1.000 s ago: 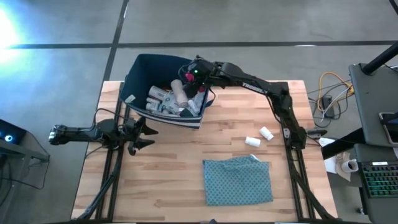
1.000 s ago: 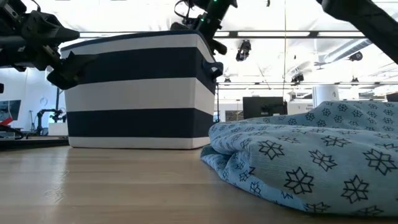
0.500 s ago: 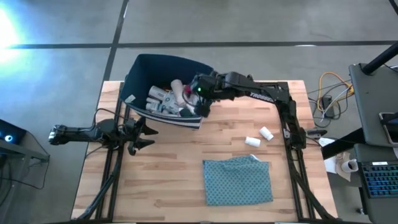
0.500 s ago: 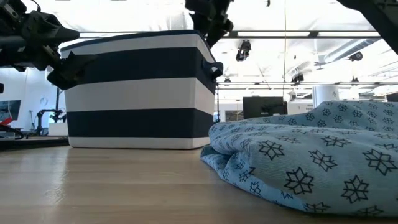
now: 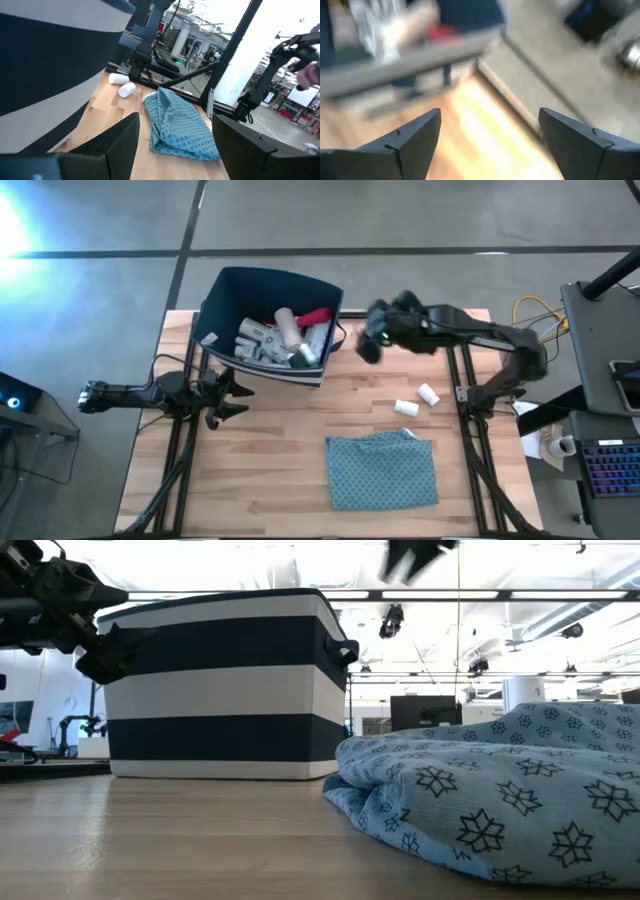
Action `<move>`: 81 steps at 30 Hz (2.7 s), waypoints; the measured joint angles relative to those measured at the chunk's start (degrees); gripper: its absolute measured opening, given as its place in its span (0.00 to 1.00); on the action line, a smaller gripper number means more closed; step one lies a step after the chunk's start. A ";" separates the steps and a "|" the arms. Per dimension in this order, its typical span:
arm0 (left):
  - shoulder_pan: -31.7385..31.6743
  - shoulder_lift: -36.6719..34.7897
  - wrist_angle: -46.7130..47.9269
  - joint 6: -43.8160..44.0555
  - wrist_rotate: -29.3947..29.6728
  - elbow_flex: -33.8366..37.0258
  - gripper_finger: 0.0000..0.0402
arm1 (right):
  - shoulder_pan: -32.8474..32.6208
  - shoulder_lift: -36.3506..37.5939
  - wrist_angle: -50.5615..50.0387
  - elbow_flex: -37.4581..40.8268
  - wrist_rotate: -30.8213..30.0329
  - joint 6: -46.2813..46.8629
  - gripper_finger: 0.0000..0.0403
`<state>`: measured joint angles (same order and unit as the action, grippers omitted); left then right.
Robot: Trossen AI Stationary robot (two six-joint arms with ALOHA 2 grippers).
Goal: Pick & place medical supplies in basket/bin
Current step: Put the white medicine bottle into the blue bin
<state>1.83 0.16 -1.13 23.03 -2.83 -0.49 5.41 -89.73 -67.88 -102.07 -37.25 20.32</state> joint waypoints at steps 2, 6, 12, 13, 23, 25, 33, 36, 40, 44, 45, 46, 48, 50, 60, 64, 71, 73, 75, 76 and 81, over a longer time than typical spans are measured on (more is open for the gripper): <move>0.00 0.00 -0.01 0.01 0.01 0.00 0.57 | -0.04 4.02 -1.82 7.97 3.25 2.93 0.81; 0.00 -0.01 0.00 0.01 0.00 0.00 0.57 | -2.07 8.83 -2.93 22.71 12.70 6.47 0.81; 0.00 -0.01 -0.01 0.02 0.00 0.00 0.57 | -6.45 11.51 -1.99 39.56 22.75 6.99 0.81; 0.00 0.00 0.00 0.02 0.00 0.00 0.57 | -7.20 11.58 -1.60 41.72 24.30 8.11 0.81; 0.00 0.00 0.00 0.00 0.00 0.00 0.57 | -12.80 11.73 11.28 56.16 32.47 9.77 0.85; 0.00 -0.02 0.00 0.02 0.00 0.00 0.57 | -12.76 11.73 14.02 57.40 32.14 9.74 0.86; 0.00 -0.02 -0.02 0.02 0.01 0.00 0.57 | -12.74 10.65 21.10 62.09 25.61 9.64 0.87; 0.00 -0.01 -0.01 0.01 0.00 0.00 0.57 | -12.79 9.71 22.51 64.09 25.72 9.61 0.87; 0.00 0.00 -0.02 0.00 0.02 0.00 0.57 | -12.66 8.56 23.74 65.46 26.26 9.98 0.84; 0.00 -0.02 -0.01 0.00 -0.01 0.00 0.57 | -11.79 8.24 23.77 65.05 28.86 13.76 0.78; 0.00 -0.01 0.00 0.01 0.02 0.00 0.57 | -11.48 8.24 24.25 65.06 29.49 14.67 0.76; 0.00 -0.02 -0.01 0.01 0.00 0.00 0.57 | -11.05 8.24 25.24 65.07 30.08 15.75 0.73; 0.00 -0.01 0.00 0.02 0.01 0.00 0.57 | -9.92 8.22 27.15 65.36 32.01 18.23 0.66; 0.00 0.00 -0.02 0.02 0.00 0.00 0.57 | -8.40 8.32 28.44 65.91 34.87 22.23 0.58; 0.00 0.00 0.00 0.02 0.04 0.00 0.57 | -2.40 20.03 46.86 59.78 28.03 30.35 0.37; 0.00 0.00 -0.02 0.01 0.01 0.00 0.57 | -0.08 22.12 52.39 50.31 19.28 27.15 0.37; 0.00 0.00 -0.02 0.00 0.00 0.00 0.57 | 6.78 6.56 57.91 27.19 25.54 12.34 0.44; 0.00 0.00 0.00 0.01 0.00 0.00 0.57 | 8.17 -0.44 57.01 19.90 29.56 8.84 0.48; -0.06 0.00 0.00 0.02 0.02 0.00 0.57 | 9.15 -6.66 53.76 11.90 32.23 6.76 0.52; -0.07 0.00 0.00 0.02 0.00 0.00 0.57 | 9.49 -9.63 50.17 7.65 33.01 5.84 0.55; -0.07 0.00 0.00 0.02 0.02 0.00 0.57 | 10.19 -20.30 26.94 -10.23 29.85 -1.57 0.65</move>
<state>1.76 0.16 -1.13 23.05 -2.81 -0.49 15.59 -110.03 -40.94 -112.30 -7.40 18.75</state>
